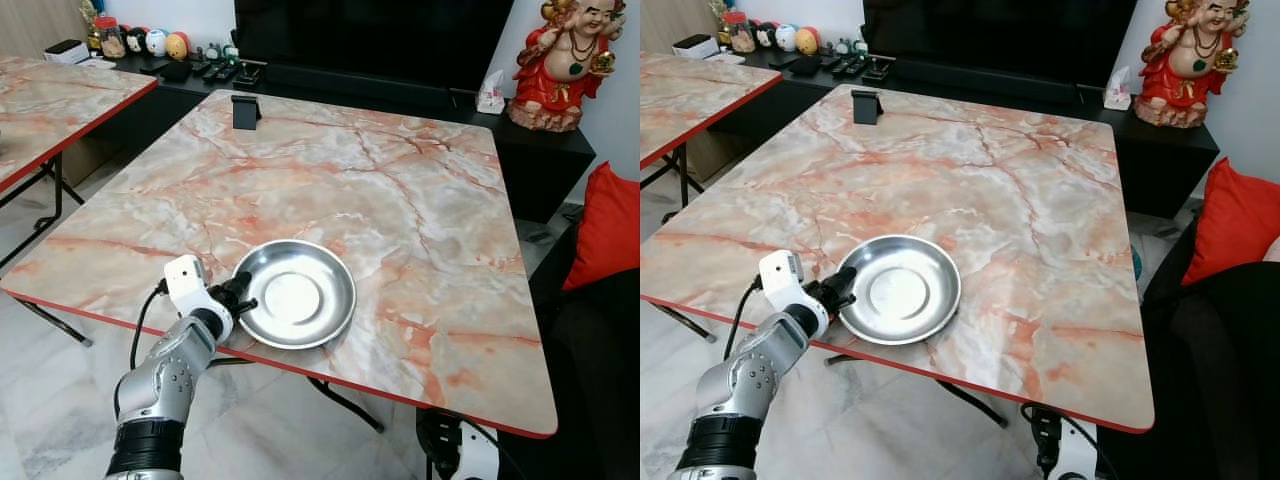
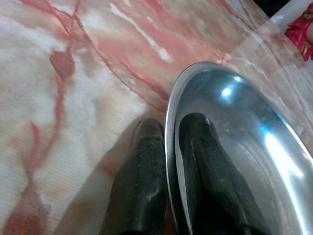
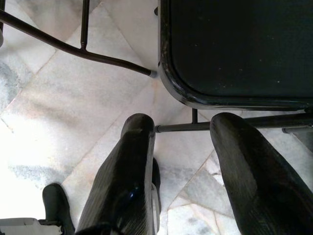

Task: Setting the table

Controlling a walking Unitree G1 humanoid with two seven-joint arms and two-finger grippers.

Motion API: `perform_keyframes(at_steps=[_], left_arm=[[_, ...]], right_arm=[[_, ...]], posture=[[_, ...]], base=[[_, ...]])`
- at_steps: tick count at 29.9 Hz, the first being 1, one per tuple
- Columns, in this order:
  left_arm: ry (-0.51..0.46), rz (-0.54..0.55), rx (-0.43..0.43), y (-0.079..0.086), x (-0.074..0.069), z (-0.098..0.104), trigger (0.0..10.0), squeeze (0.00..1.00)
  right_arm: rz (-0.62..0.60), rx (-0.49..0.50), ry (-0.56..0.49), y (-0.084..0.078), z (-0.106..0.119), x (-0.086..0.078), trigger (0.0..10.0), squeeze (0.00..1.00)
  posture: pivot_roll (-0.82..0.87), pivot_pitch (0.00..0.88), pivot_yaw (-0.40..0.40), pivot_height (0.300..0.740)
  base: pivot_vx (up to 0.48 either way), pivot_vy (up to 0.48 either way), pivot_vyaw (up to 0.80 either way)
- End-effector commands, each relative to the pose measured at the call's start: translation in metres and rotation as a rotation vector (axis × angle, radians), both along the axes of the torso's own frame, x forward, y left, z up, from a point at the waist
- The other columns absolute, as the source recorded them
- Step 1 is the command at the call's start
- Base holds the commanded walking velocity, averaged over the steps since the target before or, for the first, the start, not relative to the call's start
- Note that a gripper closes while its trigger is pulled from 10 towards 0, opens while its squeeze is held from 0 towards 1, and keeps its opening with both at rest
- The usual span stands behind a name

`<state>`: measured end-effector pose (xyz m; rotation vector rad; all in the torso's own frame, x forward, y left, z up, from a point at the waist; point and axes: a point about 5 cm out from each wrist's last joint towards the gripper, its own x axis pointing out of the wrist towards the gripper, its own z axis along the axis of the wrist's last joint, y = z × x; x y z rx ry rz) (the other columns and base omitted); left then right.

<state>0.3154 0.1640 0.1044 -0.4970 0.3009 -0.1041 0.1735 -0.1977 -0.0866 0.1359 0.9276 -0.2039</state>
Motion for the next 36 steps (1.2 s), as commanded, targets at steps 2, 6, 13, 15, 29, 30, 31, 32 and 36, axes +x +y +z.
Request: perform_keyframes(at_steps=[2, 6, 13, 15, 29, 30, 31, 32, 36], left_arm=[[-0.005, 0.007, 0.024, -0.002, 0.001, 0.002, 10.0, 0.6], [-0.012, 0.02, 0.025, 0.0, 0.002, 0.003, 10.0, 0.57], [-0.028, 0.02, 0.036, 0.0, 0.003, 0.006, 10.0, 0.79], [-0.043, 0.03, 0.048, 0.002, 0.003, 0.009, 10.0, 0.74], [-0.449, 0.027, 0.181, 0.004, -0.001, 0.065, 10.0, 0.0], [-0.476, 0.006, 0.233, 0.001, -0.003, 0.066, 10.0, 0.0], [-0.501, -0.031, 0.316, -0.004, -0.005, 0.065, 10.0, 0.0], [-0.518, -0.059, 0.373, -0.008, -0.006, 0.064, 10.0, 0.0], [-0.556, -0.126, 0.52, -0.02, -0.012, 0.054, 10.0, 0.0]], right_arm=[[-0.004, -0.001, 0.009, -0.002, 0.0, -0.001, 10.0, 0.0], [-0.004, -0.001, 0.009, -0.002, 0.0, -0.001, 10.0, 0.0], [-0.003, 0.0, 0.009, -0.002, 0.0, -0.001, 10.0, 0.0], [-0.003, 0.0, 0.008, -0.002, 0.0, -0.001, 10.0, 0.0], [-0.003, -0.002, 0.004, -0.002, 0.0, 0.0, 10.0, 0.0], [-0.003, -0.003, 0.004, -0.002, 0.0, 0.0, 10.0, 0.0], [-0.004, -0.004, 0.002, -0.002, 0.0, 0.0, 10.0, 0.0], [-0.005, -0.006, 0.001, -0.002, 0.0, 0.0, 10.0, 0.0], [-0.015, -0.008, -0.003, -0.002, 0.001, 0.0, 10.0, 0.0]], posture=[[0.06, 0.0, -0.055, 0.74], [0.06, 0.0, -0.055, 0.74], [0.06, 0.0, -0.055, 0.74], [0.06, 0.0, -0.055, 0.74], [0.06, 0.0, -0.056, 0.74], [0.06, 0.0, -0.056, 0.74], [0.06, 0.0, -0.056, 0.74], [0.06, 0.0, -0.056, 0.74], [0.06, 0.0, -0.056, 0.74]], base=[[0.0, 0.0, 0.0], [0.0, 0.0, 0.0], [0.0, 0.0, 0.0], [0.0, 0.0, 0.0], [0.0, 0.0, 0.0], [0.0, 0.0, 0.0], [0.0, 0.0, 0.0], [0.0, 0.0, 0.0], [0.0, 0.0, 0.0]])
